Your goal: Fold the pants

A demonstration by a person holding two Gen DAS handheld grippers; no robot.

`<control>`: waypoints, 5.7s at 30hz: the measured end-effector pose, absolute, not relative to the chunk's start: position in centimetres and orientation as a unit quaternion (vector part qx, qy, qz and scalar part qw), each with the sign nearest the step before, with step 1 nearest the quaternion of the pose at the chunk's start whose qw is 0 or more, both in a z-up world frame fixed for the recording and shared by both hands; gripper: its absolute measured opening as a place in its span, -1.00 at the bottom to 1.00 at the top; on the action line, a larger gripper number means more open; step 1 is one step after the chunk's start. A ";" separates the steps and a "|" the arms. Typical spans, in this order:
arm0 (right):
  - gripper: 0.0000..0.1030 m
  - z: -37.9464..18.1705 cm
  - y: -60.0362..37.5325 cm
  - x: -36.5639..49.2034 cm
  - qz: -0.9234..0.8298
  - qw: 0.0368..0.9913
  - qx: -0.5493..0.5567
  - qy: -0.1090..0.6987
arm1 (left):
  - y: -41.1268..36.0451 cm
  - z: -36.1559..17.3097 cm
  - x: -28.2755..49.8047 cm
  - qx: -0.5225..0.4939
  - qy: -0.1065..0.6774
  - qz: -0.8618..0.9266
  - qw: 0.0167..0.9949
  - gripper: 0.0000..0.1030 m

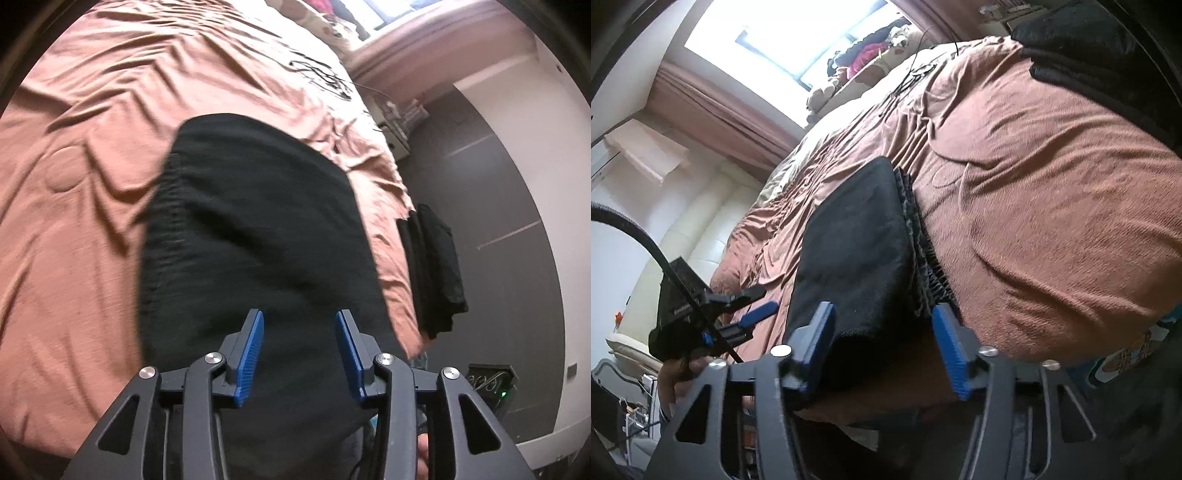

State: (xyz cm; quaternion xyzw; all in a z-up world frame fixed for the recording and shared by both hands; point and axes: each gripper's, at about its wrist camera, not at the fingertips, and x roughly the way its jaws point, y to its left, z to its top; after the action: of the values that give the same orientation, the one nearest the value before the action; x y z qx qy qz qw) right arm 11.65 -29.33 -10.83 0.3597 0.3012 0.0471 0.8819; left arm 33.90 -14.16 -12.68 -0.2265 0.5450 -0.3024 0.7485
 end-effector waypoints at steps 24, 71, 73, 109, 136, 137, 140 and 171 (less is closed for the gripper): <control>-0.73 -11.6 -28.1 11.4 0.023 0.872 0.363 0.329 | -8.8 -17.3 32.2 -0.252 0.559 -0.254 0.748 -0.16; -0.13 -14.2 -26.9 22.7 0.136 0.827 0.365 0.405 | -4.5 -16.2 33.5 -0.325 0.522 -0.270 0.742 -0.50; -0.13 -14.4 -25.8 23.1 0.140 0.827 0.363 0.406 | -3.1 -16.4 33.2 -0.328 0.522 -0.261 0.743 -0.50; -0.14 -15.5 -20.1 26.0 0.186 0.828 0.282 0.447 | 6.0 -19.0 31.5 -0.327 0.547 -0.172 0.751 -0.28; 0.04 -18.2 -21.9 30.9 0.224 0.782 0.390 0.432 | 6.0 -19.4 36.3 -0.317 0.555 -0.165 0.751 -0.15; 0.10 -18.1 -21.8 31.0 0.225 0.781 0.390 0.433 | 5.9 -19.3 36.5 -0.316 0.555 -0.167 0.751 -0.15; 0.34 -18.0 -21.8 31.3 0.234 0.777 0.393 0.432 | 5.6 -19.3 37.3 -0.316 0.554 -0.172 0.750 -0.15; 0.06 -16.0 -20.5 31.3 0.202 0.799 0.350 0.446 | 4.5 -18.8 40.1 -0.312 0.556 -0.215 0.740 -0.31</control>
State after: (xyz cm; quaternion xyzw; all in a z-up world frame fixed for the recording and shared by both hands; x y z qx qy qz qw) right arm 31.30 -20.51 -15.98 0.3497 0.4459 0.2016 0.7989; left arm 40.06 4.55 -18.78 -0.3122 0.5559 -0.2145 0.7399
